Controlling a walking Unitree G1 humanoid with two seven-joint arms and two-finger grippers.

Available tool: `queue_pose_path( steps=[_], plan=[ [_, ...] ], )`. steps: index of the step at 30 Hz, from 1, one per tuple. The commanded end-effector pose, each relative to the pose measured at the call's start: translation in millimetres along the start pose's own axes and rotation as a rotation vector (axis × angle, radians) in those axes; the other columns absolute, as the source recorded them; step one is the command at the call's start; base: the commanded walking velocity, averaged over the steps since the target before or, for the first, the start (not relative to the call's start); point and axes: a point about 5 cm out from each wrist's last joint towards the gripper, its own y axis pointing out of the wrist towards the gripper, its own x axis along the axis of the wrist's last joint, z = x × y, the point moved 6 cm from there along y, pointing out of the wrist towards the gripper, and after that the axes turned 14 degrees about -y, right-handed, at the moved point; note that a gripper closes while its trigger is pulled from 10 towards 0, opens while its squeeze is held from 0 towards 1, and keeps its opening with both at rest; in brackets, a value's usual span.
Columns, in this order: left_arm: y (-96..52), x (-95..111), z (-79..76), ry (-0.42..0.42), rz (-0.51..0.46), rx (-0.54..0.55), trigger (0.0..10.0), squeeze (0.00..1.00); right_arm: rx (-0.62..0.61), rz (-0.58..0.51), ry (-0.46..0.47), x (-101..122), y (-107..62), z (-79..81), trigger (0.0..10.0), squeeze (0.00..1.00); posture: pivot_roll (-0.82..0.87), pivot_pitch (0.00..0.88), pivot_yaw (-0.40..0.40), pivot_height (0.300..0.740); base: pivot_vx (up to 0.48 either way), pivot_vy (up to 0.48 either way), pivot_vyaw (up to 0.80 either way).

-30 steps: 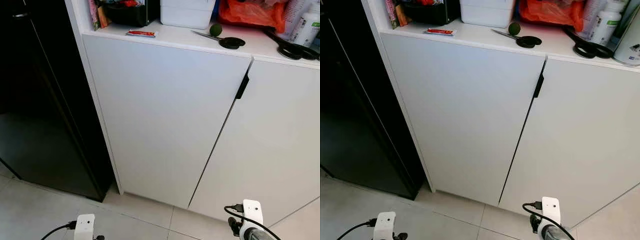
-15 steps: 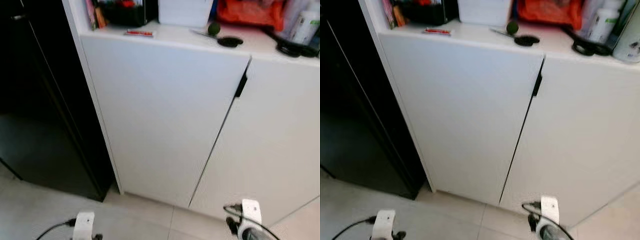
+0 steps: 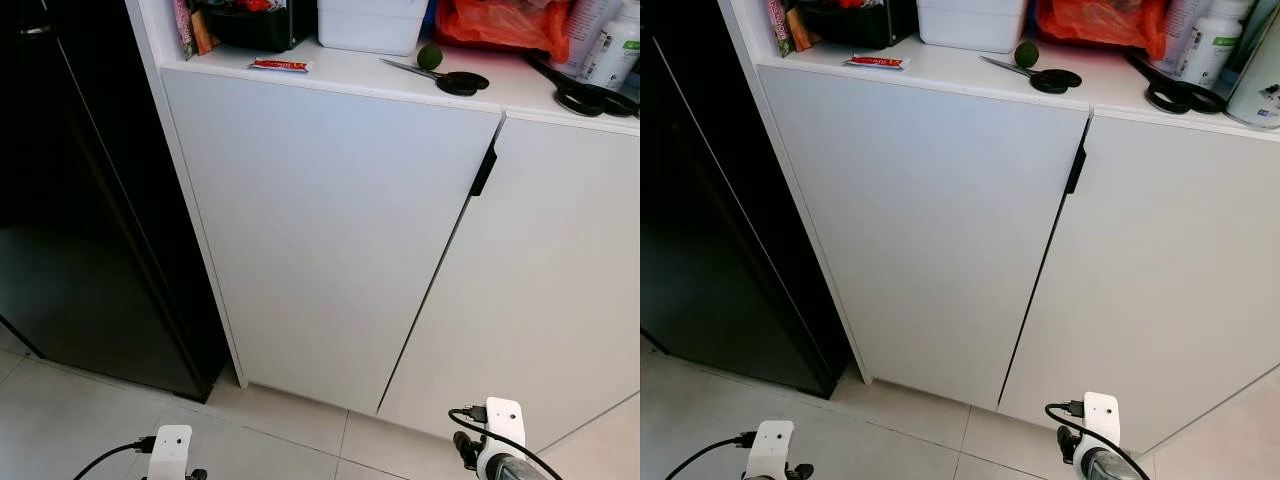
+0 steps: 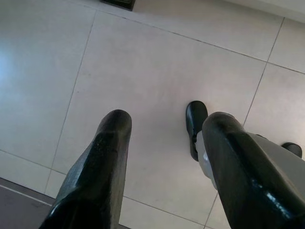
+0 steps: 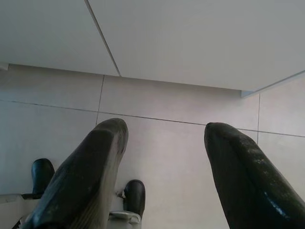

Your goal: Restocking fridge

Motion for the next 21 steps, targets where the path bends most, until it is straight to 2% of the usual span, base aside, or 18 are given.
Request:
queue_pose_path(
  steps=[1, 3, 21],
  plan=[
    [-0.1, -4.1, 0.2, -0.006, 0.019, 0.003, 10.0, 0.0, -0.005, -0.008, 0.012, 4.4, 0.3, -2.0, 10.0, 0.0, 0.03, 0.0, -0.053, 0.74, 0.0, 0.0, 0.0],
    [-0.1, -4.4, 0.3, -0.004, 0.021, 0.004, 10.0, 0.0, -0.005, -0.008, 0.014, 4.4, 0.3, -1.9, 10.0, 0.0, 0.03, 0.0, -0.053, 0.74, 0.0, 0.0, 0.0],
    [-0.3, -6.5, 0.5, 0.008, 0.03, 0.001, 10.0, 0.0, -0.01, -0.001, 0.021, 2.0, 0.1, -2.2, 10.0, 0.0, 0.03, 0.0, -0.051, 0.74, 0.0, 0.275, 0.0]
  ],
)
